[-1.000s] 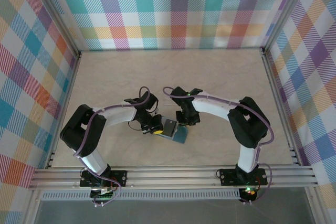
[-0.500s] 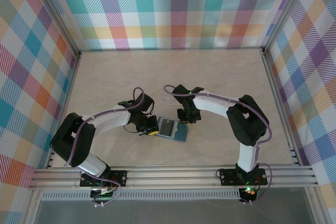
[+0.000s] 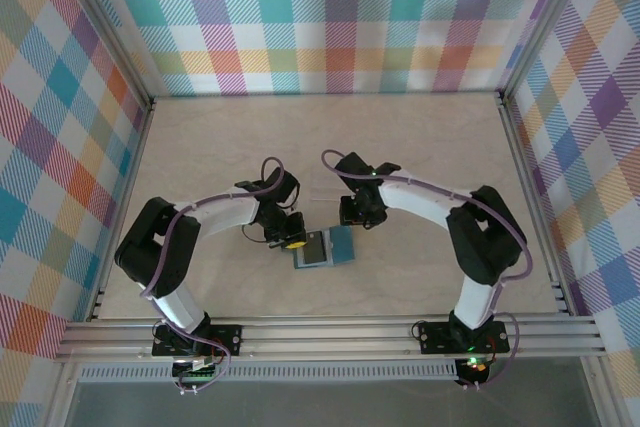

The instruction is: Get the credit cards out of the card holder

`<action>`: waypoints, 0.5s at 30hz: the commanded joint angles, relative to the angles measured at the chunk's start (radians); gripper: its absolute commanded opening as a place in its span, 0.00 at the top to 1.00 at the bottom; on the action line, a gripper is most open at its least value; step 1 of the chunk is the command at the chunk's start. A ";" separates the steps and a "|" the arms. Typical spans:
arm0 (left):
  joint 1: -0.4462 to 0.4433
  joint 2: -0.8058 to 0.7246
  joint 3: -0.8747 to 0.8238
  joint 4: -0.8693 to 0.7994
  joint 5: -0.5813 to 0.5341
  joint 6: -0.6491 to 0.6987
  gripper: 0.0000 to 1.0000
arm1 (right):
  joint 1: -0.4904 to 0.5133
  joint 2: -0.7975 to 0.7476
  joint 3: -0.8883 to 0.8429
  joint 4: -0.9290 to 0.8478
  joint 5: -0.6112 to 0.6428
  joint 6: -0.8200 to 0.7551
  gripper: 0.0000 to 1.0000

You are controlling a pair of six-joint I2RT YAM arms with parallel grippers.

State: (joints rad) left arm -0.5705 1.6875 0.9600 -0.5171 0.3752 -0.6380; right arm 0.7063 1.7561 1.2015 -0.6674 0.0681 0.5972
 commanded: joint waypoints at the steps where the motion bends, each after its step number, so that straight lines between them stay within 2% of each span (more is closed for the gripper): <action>1: 0.009 0.000 -0.020 0.006 0.019 0.019 0.89 | 0.001 -0.089 -0.030 0.026 -0.061 0.101 0.57; 6: 0.009 0.002 -0.032 0.014 0.022 0.021 0.89 | 0.002 -0.174 -0.053 0.041 -0.133 0.104 0.59; 8: 0.009 0.003 -0.031 0.015 0.022 0.020 0.90 | 0.000 -0.188 -0.055 0.068 -0.217 0.091 0.59; 12: 0.009 -0.001 -0.023 0.002 0.018 0.024 0.90 | 0.002 -0.138 -0.067 0.152 -0.472 0.109 0.60; 15: 0.009 -0.028 -0.009 -0.034 -0.008 0.035 0.90 | 0.002 -0.076 -0.105 0.165 -0.548 0.150 0.63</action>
State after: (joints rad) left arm -0.5705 1.6867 0.9463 -0.4969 0.3882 -0.6304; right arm 0.7063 1.6207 1.1442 -0.5335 -0.3153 0.7010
